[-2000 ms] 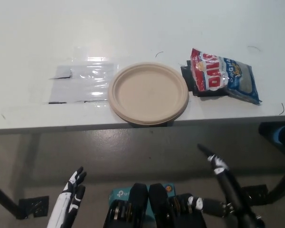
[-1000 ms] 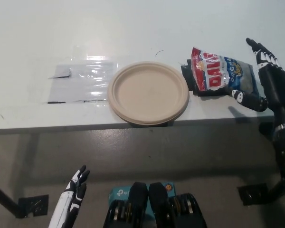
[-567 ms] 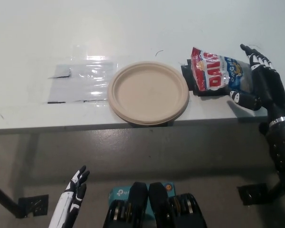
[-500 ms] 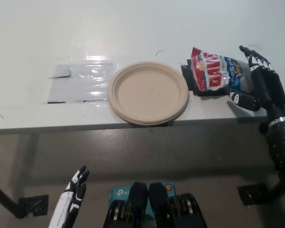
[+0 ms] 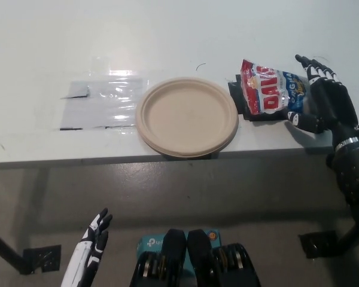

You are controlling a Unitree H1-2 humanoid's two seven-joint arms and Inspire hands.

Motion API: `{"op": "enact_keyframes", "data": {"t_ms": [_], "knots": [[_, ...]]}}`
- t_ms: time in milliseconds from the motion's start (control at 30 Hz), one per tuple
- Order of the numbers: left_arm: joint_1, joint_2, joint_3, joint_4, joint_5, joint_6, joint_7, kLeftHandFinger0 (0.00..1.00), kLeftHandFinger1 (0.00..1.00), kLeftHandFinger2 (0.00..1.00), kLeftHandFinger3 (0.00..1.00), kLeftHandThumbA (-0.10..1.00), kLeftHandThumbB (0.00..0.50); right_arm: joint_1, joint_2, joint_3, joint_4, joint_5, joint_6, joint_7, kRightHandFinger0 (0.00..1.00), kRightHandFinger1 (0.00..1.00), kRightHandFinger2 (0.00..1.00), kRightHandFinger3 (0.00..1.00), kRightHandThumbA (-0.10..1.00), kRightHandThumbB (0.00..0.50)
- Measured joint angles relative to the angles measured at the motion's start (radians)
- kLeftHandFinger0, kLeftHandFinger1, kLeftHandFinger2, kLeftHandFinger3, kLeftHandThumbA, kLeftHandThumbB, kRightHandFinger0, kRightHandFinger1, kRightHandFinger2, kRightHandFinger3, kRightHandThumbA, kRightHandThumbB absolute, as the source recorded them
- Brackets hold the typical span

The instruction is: The robot picks up a small bag of sunflower seeds on the right hand side and take it to the empty plate on the left hand side then pours some sunflower seeds on to the plate.

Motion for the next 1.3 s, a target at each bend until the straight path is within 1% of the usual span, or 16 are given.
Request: {"op": "enact_keyframes", "data": {"t_ms": [133, 167, 267, 300, 433, 500, 533, 633, 667, 733, 833, 900, 1000, 1033, 1100, 1300], "knots": [[0.0, 0.0, 0.0, 0.0, 0.0, 0.0, 0.0, 1.0, 1.0, 1.0, 1.0, 1.0, 0.216, -0.016, -0.001, 0.011, 0.031, 0.0, 0.004, 0.001, 1.0, 1.0, 1.0, 1.0, 0.79, 0.418], [0.0, 0.0, 0.0, 0.0, 0.0, 0.0, 0.0, 1.0, 1.0, 1.0, 1.0, 1.0, 0.225, -0.02, -0.001, 0.014, 0.038, 0.0, 0.005, 0.001, 1.0, 1.0, 1.0, 1.0, 0.81, 0.426], [-0.002, 0.0, 0.0, 0.0, -0.001, -0.002, 0.0, 1.0, 1.0, 1.0, 1.0, 1.0, 0.23, -0.037, -0.002, 0.029, 0.068, -0.003, 0.006, 0.001, 1.0, 1.0, 1.0, 1.0, 0.81, 0.424], [-0.002, 0.0, 0.0, 0.0, -0.001, -0.002, 0.0, 1.0, 1.0, 1.0, 1.0, 1.0, 0.231, -0.043, -0.003, 0.036, 0.078, -0.004, 0.007, 0.001, 1.0, 1.0, 1.0, 1.0, 0.83, 0.426], [-0.004, 0.0, 0.001, 0.0, -0.001, -0.002, 0.0, 1.0, 1.0, 1.0, 1.0, 1.0, 0.227, -0.065, -0.005, 0.058, 0.103, -0.012, 0.013, 0.003, 1.0, 1.0, 1.0, 1.0, 0.83, 0.449], [-0.005, 0.0, 0.002, 0.0, -0.003, -0.002, 0.0, 1.0, 1.0, 1.0, 1.0, 1.0, 0.229, -0.074, -0.007, 0.066, 0.121, -0.014, 0.016, 0.005, 1.0, 1.0, 1.0, 1.0, 0.85, 0.48], [-0.005, 0.0, 0.003, 0.0, -0.003, -0.002, 0.0, 1.0, 1.0, 1.0, 1.0, 1.0, 0.231, -0.077, -0.008, 0.071, 0.129, -0.015, 0.017, 0.007, 1.0, 1.0, 1.0, 1.0, 0.86, 0.484], [-0.005, 0.0, 0.005, 0.0, -0.003, -0.002, 0.0, 1.0, 1.0, 1.0, 1.0, 1.0, 0.237, -0.087, -0.016, 0.085, 0.151, -0.017, 0.021, 0.015, 1.0, 1.0, 1.0, 1.0, 0.83, 0.483], [-0.006, 0.0, 0.005, 0.0, -0.003, -0.002, 0.0, 1.0, 1.0, 1.0, 1.0, 1.0, 0.234, -0.09, -0.018, 0.088, 0.156, -0.017, 0.022, 0.02, 1.0, 1.0, 1.0, 1.0, 0.81, 0.472], [-0.006, 0.0, 0.005, 0.0, -0.003, -0.002, 0.0, 1.0, 1.0, 1.0, 1.0, 1.0, 0.207, -0.097, -0.024, 0.092, 0.163, -0.017, 0.025, 0.026, 1.0, 1.0, 1.0, 1.0, 0.82, 0.484], [-0.006, 0.0, 0.005, 0.0, -0.003, -0.002, 0.0, 1.0, 1.0, 1.0, 1.0, 1.0, 0.213, -0.11, -0.027, 0.102, 0.187, -0.018, 0.027, 0.03, 1.0, 1.0, 1.0, 1.0, 0.82, 0.496], [-0.006, -0.001, 0.006, 0.0, -0.003, -0.002, 0.0, 1.0, 1.0, 1.0, 1.0, 1.0, 0.203, -0.119, -0.028, 0.109, 0.203, -0.021, 0.029, 0.032, 1.0, 1.0, 1.0, 1.0, 0.8, 0.491], [-0.006, -0.001, 0.006, 0.0, -0.002, -0.002, 0.0, 1.0, 1.0, 1.0, 1.0, 1.0, 0.219, -0.13, -0.028, 0.117, 0.219, -0.024, 0.033, 0.034, 1.0, 1.0, 1.0, 1.0, 0.8, 0.485], [-0.006, -0.001, 0.006, 0.0, -0.001, -0.002, 0.0, 1.0, 1.0, 1.0, 1.0, 1.0, 0.242, -0.133, -0.028, 0.12, 0.226, -0.024, 0.033, 0.034, 1.0, 1.0, 1.0, 1.0, 0.8, 0.483], [-0.007, -0.001, 0.006, 0.0, -0.001, -0.002, 0.0, 1.0, 1.0, 1.0, 1.0, 1.0, 0.261, -0.14, -0.027, 0.125, 0.246, -0.026, 0.033, 0.034, 1.0, 1.0, 1.0, 1.0, 0.8, 0.48], [-0.007, -0.001, 0.006, 0.0, -0.002, -0.001, 0.0, 1.0, 1.0, 1.0, 1.0, 1.0, 0.238, -0.149, -0.025, 0.132, 0.29, -0.026, 0.033, 0.033, 1.0, 1.0, 1.0, 1.0, 0.8, 0.48]]}}
